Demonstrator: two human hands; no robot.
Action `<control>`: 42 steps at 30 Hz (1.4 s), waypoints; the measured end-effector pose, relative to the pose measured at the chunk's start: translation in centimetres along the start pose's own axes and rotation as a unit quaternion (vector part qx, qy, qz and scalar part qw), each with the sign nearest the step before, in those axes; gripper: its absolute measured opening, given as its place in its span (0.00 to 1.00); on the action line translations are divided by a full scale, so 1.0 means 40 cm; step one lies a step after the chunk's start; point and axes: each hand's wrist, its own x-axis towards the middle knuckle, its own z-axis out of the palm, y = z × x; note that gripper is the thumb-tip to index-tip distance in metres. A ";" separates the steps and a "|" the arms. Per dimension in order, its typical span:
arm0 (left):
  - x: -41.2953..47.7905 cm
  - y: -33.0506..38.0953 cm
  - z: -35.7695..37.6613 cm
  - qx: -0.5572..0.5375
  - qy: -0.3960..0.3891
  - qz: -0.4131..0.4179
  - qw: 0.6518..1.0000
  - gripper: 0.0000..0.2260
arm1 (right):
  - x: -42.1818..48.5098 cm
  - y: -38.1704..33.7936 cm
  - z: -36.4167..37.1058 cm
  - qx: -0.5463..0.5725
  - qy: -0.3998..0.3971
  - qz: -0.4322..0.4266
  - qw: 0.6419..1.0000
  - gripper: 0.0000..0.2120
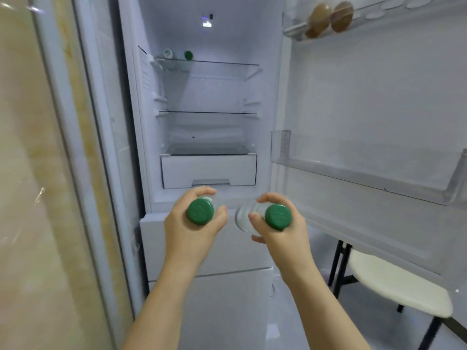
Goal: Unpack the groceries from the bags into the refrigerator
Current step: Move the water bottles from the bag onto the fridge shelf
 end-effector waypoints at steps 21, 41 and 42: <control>0.558 -0.091 0.086 0.045 0.069 0.324 0.943 0.12 | 0.550 0.058 0.220 0.087 -0.002 -0.263 0.961 0.12; 1.067 -0.107 0.259 0.019 0.128 0.446 0.886 0.13 | 1.081 0.080 0.348 0.127 0.032 -0.437 0.890 0.11; 1.088 -0.104 0.261 0.012 0.124 0.441 0.889 0.12 | 1.099 0.079 0.356 0.128 0.031 -0.438 0.889 0.11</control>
